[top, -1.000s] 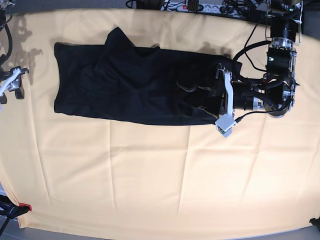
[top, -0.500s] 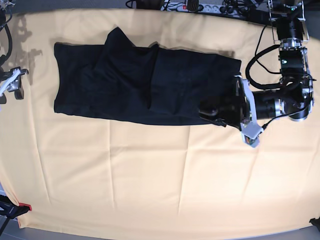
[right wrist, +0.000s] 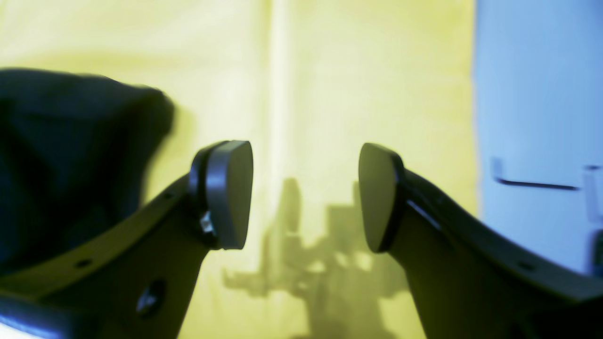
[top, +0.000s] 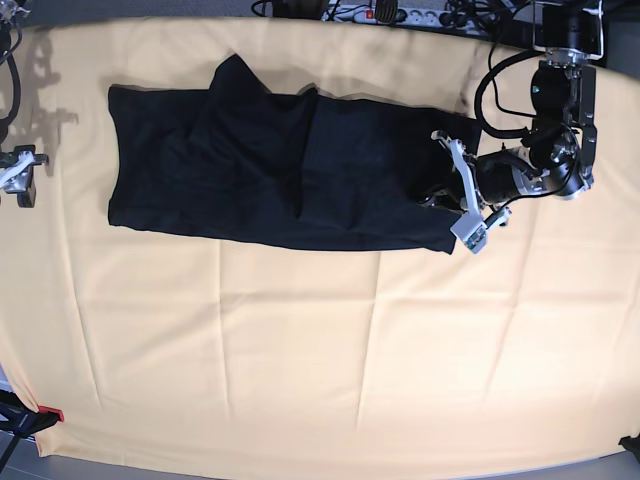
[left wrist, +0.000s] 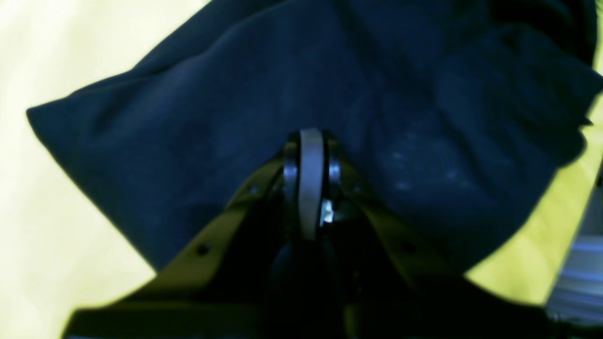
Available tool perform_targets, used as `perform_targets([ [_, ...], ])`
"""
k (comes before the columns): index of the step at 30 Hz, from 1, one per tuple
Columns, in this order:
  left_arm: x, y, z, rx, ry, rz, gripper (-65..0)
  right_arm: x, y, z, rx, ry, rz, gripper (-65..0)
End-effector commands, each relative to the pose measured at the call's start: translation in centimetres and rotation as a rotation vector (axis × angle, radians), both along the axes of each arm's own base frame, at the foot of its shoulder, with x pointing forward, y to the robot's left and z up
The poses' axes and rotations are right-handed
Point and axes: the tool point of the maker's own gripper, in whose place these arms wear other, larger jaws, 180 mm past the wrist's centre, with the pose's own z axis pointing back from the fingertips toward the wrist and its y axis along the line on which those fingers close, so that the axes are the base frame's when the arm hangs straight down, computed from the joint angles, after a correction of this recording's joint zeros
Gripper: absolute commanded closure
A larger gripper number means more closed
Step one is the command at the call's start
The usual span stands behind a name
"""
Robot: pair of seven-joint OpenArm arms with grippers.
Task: Fold the T-shirt properly
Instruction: 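Grasp the strip end with the left gripper and fold it toward the right gripper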
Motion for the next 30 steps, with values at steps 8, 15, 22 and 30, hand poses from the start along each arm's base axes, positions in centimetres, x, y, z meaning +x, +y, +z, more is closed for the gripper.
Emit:
perform_targets([
  [8, 1.2, 1.1, 0.3, 0.047, -0.024, 0.052, 0.0, 0.3, 6.0, -5.6, 0.442, -0.047, 0.038, -42.1],
  [15, 1.0, 1.2, 0.1, 0.057, -0.014, 0.049, 0.0, -0.1, 7.7, -8.9, 0.69, -0.011, 0.055, -42.1],
  [22, 1.1, 1.0, 0.3, 0.043, -0.016, 0.049, 0.0, -1.4, 9.8, -9.7, 0.823, 0.034, 0.128, -42.0],
  [30, 1.1, 0.9, 0.4, 0.036, -0.019, 0.049, 0.0, -2.2, 14.6, -10.6, 0.866, 0.13, 0.299, -42.0],
])
